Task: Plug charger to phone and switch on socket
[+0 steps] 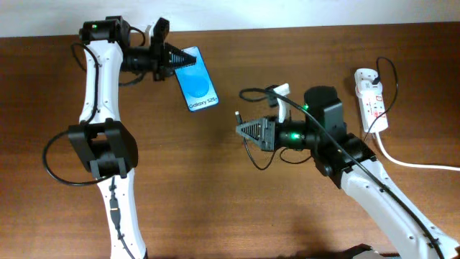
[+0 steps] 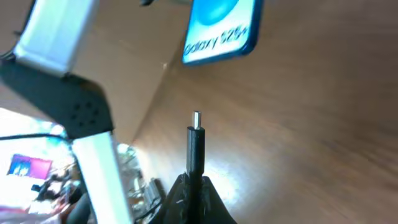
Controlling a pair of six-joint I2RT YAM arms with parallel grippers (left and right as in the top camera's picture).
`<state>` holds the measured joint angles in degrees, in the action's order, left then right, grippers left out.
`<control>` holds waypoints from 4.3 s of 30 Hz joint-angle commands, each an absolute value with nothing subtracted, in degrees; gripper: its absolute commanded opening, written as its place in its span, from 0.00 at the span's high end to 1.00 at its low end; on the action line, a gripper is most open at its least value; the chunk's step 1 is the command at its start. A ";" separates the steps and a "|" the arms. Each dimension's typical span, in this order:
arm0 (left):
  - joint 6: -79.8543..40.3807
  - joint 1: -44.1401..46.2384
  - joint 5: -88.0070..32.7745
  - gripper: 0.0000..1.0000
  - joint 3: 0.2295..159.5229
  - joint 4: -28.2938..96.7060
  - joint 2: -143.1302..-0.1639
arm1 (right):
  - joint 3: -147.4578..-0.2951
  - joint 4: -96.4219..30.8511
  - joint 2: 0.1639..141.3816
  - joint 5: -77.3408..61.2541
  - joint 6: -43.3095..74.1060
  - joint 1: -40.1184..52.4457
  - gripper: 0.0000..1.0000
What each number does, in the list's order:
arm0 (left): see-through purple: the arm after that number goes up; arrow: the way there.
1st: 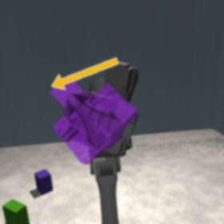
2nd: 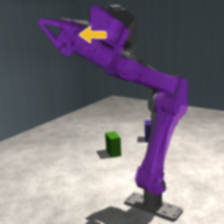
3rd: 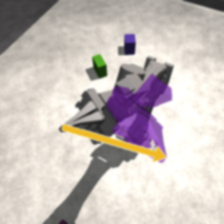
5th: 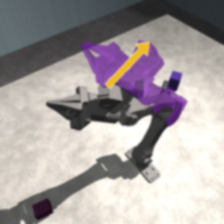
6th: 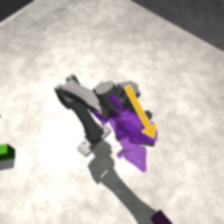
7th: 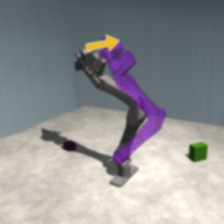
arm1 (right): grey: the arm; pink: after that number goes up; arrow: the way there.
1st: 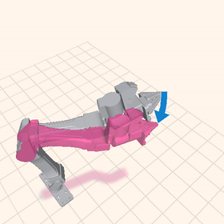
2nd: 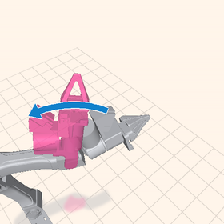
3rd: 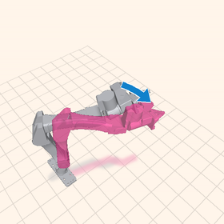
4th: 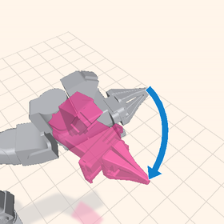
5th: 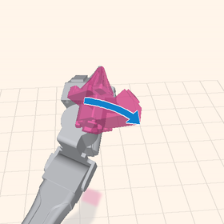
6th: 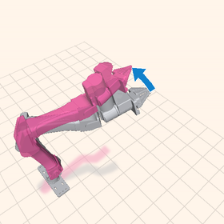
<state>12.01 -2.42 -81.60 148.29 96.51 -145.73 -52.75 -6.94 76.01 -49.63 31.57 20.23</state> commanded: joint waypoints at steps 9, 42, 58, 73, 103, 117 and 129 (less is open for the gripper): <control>-4.78 5.45 -90.17 1.00 163.39 84.29 -144.59 | -52.77 0.49 77.30 -54.30 44.21 20.23 0.96; -10.61 7.68 -90.19 1.00 164.20 81.41 -144.64 | -52.77 9.04 77.32 -53.10 45.76 18.35 0.96; -3.36 8.64 -90.19 1.00 164.20 81.23 -144.64 | -52.77 9.08 77.32 -51.40 45.93 18.35 0.96; -3.33 8.47 -90.19 1.00 164.20 83.18 -144.64 | -52.80 11.81 79.50 -49.95 45.78 18.35 0.84; -3.90 12.23 -45.17 0.99 127.37 65.41 -148.53 | -52.77 -8.19 79.50 -41.25 29.10 4.10 0.01; -10.44 11.33 -20.58 0.27 127.48 67.13 -150.10 | -52.77 -8.38 79.50 -39.90 29.10 4.10 0.02; -10.63 10.70 -2.98 0.18 170.36 89.21 -144.33 | -62.59 -32.16 79.44 -32.29 20.01 -3.88 0.01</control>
<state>-11.40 10.81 -4.03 158.15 85.76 -149.34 -56.99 -28.93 79.77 -32.93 26.26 -2.72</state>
